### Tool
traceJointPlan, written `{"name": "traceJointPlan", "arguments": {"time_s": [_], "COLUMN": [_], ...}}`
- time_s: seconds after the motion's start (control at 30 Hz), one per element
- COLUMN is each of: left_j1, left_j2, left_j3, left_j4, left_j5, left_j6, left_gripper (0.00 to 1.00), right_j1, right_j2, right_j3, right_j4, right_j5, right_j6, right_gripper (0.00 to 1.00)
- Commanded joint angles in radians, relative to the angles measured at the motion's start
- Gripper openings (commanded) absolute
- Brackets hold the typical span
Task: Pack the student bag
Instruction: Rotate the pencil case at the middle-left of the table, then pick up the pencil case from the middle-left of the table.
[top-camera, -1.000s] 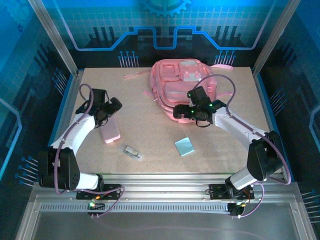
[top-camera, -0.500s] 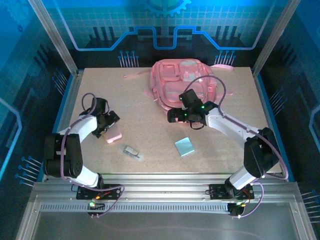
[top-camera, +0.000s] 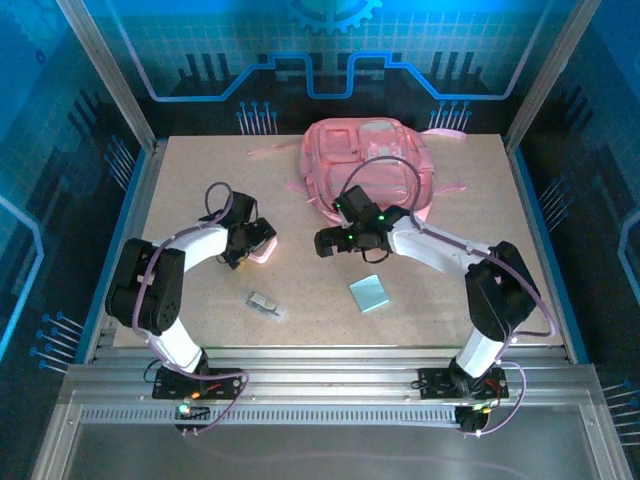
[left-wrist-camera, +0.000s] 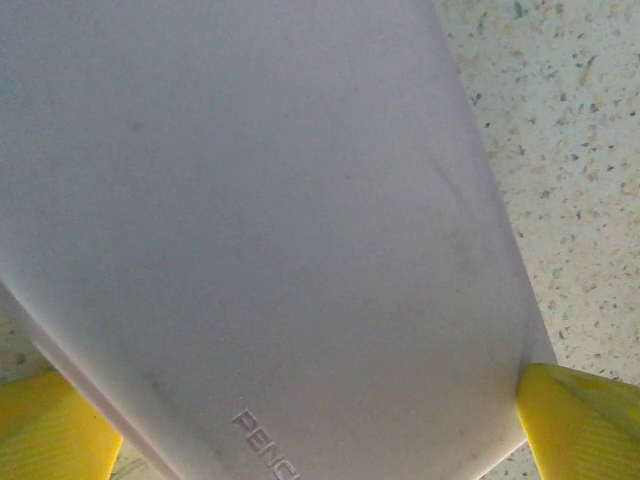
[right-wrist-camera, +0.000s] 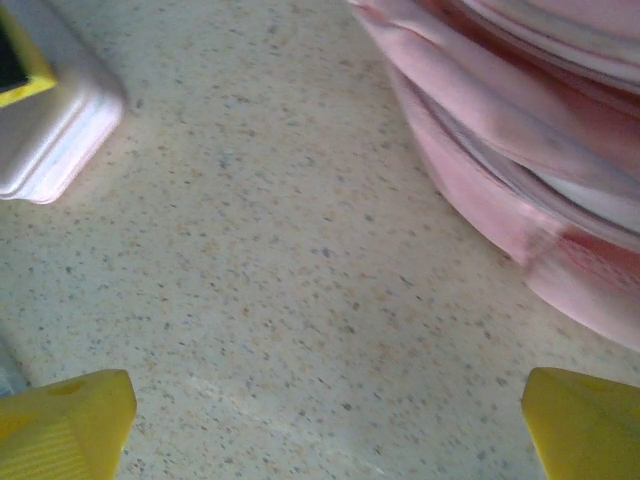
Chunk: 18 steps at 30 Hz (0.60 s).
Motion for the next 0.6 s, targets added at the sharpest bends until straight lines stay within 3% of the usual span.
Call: {"name": "traceJointPlan", "arguments": {"time_s": [0.0,0.13,0.3,0.57], "left_j1": [-0.034,0.033,0.195,0.337], "left_j2": [-0.009,-0.145,-0.248,-0.166], "left_j3": [0.037,0.021,-0.019,-0.008], "left_j4": [0.086,0.023,0.029,0.110], "left_j5": [0.114,0.058,0.071,0.091], "left_j6": [-0.006,0.056,0.071,0.057], "left_gripper": [0.99,0.99,0.99,0.99], "right_j1": [0.019,0.037,0.072,0.110], "right_j2": [0.045,0.127,0.291,0.596], "right_j3": [0.083,0.207,0.429,0.816], "right_j4": [0.019,-0.028,-0.108,-0.195], "right_j5": [-0.072,-0.109,-0.160,-0.246], "right_j6": [-0.155,-0.309,-0.426,-0.502], "right_gripper": [1.00,1.00,1.00,1.00]}}
